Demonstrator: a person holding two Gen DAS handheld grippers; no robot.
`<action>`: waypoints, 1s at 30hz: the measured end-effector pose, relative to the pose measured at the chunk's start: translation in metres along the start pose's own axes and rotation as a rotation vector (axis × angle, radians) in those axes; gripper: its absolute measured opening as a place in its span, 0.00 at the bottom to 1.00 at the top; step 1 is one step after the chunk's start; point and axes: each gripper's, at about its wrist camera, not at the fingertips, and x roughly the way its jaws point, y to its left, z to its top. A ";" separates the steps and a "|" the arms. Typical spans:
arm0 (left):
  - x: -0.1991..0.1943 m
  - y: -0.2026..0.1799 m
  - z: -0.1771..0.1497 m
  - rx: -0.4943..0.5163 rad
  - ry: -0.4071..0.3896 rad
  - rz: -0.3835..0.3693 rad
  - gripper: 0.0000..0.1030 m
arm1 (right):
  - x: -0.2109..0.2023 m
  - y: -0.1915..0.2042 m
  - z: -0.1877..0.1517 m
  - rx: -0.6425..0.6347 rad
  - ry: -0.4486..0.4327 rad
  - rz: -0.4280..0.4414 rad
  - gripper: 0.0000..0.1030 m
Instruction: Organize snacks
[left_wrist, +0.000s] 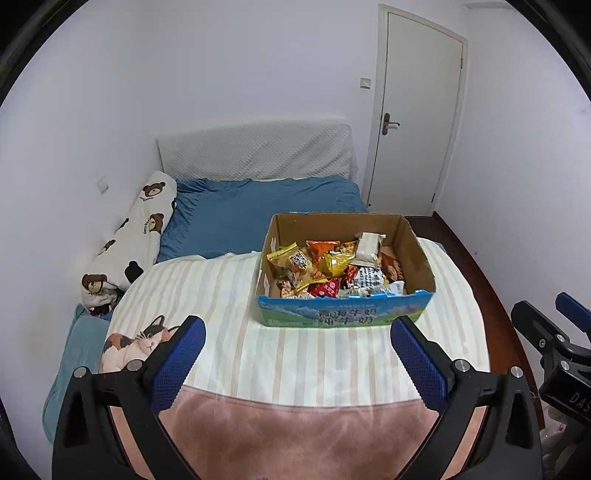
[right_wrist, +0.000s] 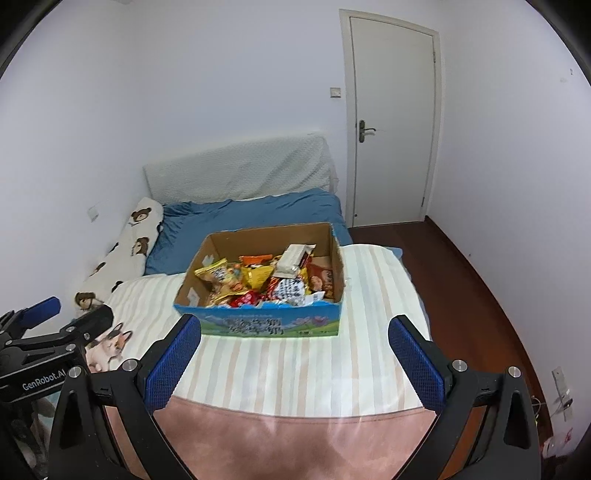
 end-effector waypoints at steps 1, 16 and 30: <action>0.005 -0.001 0.002 0.001 -0.001 0.008 1.00 | 0.005 0.000 0.001 -0.002 -0.001 0.002 1.00; 0.104 -0.008 0.023 0.006 0.128 0.042 1.00 | 0.112 0.002 0.019 0.000 0.089 -0.051 1.00; 0.156 -0.012 0.034 0.024 0.207 0.036 1.00 | 0.171 -0.009 0.024 0.028 0.179 -0.071 1.00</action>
